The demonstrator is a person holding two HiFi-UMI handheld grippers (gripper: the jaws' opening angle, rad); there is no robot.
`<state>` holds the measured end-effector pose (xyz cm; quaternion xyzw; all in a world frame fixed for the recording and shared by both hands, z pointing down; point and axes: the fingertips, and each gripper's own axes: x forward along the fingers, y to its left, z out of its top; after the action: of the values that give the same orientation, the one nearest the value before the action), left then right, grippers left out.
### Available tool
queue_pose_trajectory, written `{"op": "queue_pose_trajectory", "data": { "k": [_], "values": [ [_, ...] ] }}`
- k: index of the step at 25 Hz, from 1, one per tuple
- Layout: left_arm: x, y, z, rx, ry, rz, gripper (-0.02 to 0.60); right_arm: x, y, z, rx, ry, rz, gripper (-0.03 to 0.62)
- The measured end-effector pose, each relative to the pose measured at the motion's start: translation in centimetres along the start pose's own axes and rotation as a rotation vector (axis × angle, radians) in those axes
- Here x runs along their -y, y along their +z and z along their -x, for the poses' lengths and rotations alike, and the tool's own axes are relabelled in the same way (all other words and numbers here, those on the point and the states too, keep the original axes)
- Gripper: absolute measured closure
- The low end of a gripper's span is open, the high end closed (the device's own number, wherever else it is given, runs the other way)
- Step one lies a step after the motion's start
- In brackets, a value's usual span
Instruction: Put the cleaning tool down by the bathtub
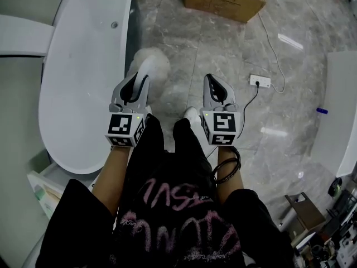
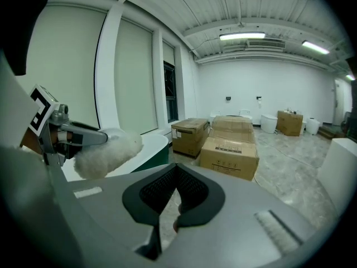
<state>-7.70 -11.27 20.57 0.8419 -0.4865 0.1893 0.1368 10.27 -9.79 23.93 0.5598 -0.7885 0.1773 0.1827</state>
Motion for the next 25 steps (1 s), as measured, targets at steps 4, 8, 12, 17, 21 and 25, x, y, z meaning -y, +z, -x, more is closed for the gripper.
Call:
{"op": "queue_pose_trajectory", "data": {
  "k": [4, 8, 12, 17, 21, 25],
  "values": [
    [-1.0, -1.7, -1.1, -0.016, 0.001, 0.011, 0.492, 0.2, -0.9, -1.0, -0.01, -0.013, -0.024, 0.58],
    [-1.5, -2.8, -2.0, -0.029, 0.007, 0.03, 0.492, 0.5, -2.0, -2.0, -0.028, -0.023, -0.038, 0.58],
    [-1.8, -3.1, -2.8, -0.038, -0.009, 0.03, 0.492, 0.3, -2.6, -3.0, -0.037, -0.027, -0.045, 0.58],
    [-1.9, -5.1, -3.9, -0.063, -0.029, 0.028, 0.492, 0.2, -4.2, -4.0, -0.061, -0.038, -0.057, 0.579],
    [-2.1, -6.1, -5.2, -0.082, -0.031, 0.046, 0.492, 0.3, -5.2, -5.2, -0.073, -0.031, -0.066, 0.577],
    [-2.4, -7.9, -6.6, -0.097, -0.032, 0.053, 0.492, 0.6, -6.5, -6.4, -0.091, -0.037, -0.077, 0.577]
  ]
}}
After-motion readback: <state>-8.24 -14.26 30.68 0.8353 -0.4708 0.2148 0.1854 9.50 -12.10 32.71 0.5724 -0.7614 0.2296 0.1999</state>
